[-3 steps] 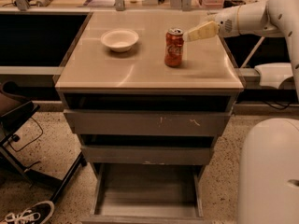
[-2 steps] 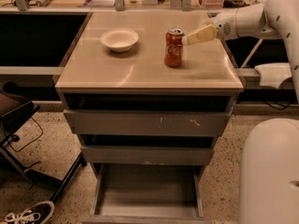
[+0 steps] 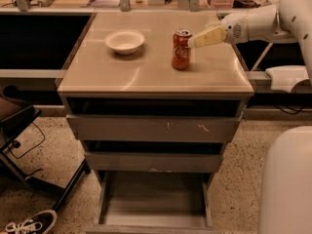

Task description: Place coke can into bottom drawer

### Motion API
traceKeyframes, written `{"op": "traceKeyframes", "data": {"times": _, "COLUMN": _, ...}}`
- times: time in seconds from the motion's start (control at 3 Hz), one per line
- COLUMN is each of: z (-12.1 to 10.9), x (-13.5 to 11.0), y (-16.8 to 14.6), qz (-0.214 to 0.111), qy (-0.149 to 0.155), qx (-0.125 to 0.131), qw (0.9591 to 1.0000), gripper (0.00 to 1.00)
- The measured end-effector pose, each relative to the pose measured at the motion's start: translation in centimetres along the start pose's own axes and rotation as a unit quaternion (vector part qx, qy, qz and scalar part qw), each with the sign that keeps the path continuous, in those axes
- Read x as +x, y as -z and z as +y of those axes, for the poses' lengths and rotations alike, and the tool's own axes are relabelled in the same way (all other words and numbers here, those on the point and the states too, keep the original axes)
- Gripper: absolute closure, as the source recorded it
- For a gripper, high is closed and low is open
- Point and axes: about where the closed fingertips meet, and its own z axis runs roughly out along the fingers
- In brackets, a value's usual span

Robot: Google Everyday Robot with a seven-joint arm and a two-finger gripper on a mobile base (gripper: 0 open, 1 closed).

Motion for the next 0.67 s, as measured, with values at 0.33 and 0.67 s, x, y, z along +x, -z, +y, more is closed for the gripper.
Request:
{"op": "traceKeyframes", "data": {"times": 0.33, "z": 0.0, "x": 0.0, "y": 0.0, "qz": 0.0, "qy": 0.0, "qx": 0.0, "qw": 1.0, "gripper": 0.0}}
{"op": "traceKeyframes", "data": {"times": 0.67, "z": 1.1, "x": 0.5, "y": -2.3, "qz": -0.035, "qy": -0.015, "qx": -0.061, "qw": 0.9974, "gripper": 0.0}}
